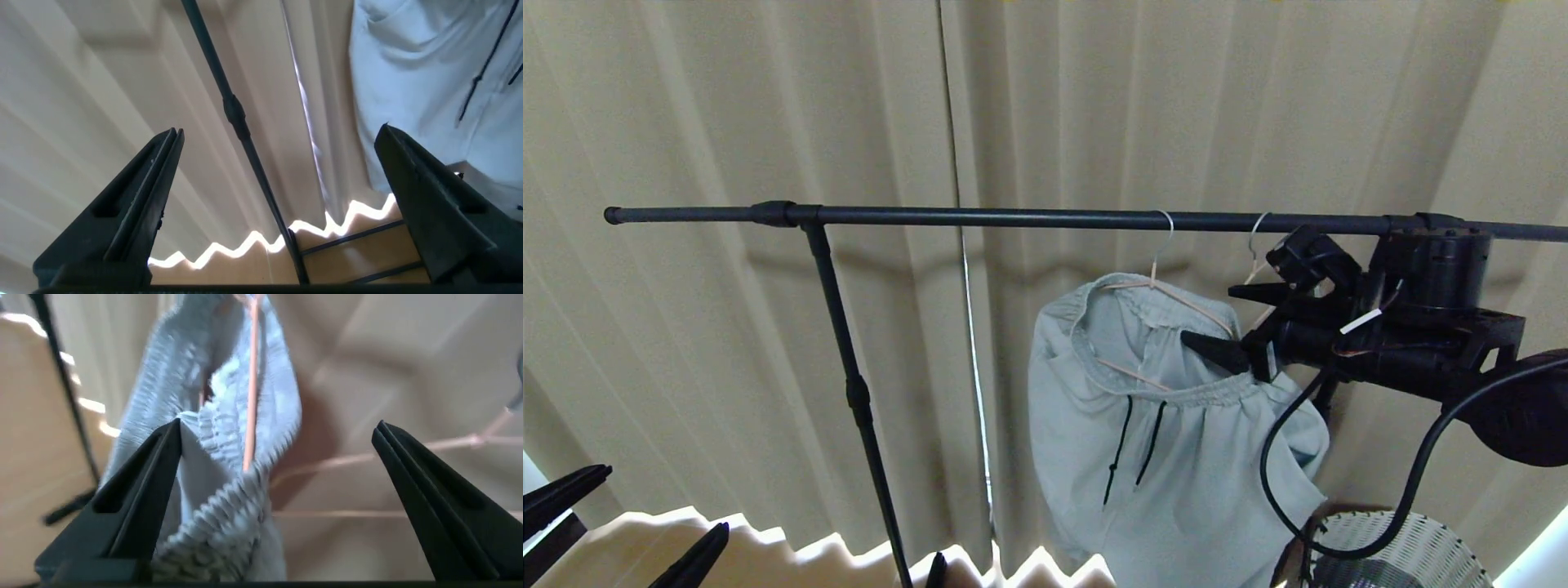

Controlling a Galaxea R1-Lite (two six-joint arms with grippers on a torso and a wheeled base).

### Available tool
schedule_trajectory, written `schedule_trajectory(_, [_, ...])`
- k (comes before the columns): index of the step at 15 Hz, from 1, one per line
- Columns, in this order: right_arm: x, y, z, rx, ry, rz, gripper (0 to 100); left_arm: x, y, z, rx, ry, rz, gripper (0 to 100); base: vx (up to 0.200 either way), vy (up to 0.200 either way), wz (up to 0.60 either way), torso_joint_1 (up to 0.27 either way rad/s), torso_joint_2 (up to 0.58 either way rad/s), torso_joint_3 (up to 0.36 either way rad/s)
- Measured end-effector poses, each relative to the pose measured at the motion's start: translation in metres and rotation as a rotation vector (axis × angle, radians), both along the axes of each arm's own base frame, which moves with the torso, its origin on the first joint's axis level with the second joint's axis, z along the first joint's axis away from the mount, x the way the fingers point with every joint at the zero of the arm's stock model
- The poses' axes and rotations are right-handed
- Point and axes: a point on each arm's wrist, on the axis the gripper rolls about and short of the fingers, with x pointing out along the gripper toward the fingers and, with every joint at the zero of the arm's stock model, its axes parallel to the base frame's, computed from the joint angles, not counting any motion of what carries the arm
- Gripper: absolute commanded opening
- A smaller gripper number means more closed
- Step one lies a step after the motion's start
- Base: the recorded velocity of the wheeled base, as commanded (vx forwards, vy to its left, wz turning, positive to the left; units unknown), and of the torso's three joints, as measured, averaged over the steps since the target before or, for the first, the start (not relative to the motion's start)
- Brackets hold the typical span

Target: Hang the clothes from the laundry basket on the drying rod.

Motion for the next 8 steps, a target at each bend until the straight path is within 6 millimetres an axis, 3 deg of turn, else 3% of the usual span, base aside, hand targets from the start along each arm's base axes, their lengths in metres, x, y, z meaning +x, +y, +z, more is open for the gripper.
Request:
schedule_trajectory(3, [0.000, 0.018, 0.014, 0.103, 0.062, 0.015, 100, 0.000, 0.000, 0.000, 0.000, 0.000, 0.000, 100, 0.000, 0.000, 0.00, 0.000, 0.00, 0.000])
schedule_trajectory(8, [-0.004, 0.039, 0.018, 0.080, 0.164, -0.057, 100, 0.000, 0.000, 0.000, 0.000, 0.000, 0.000, 100, 0.000, 0.000, 0.00, 0.000, 0.00, 0.000])
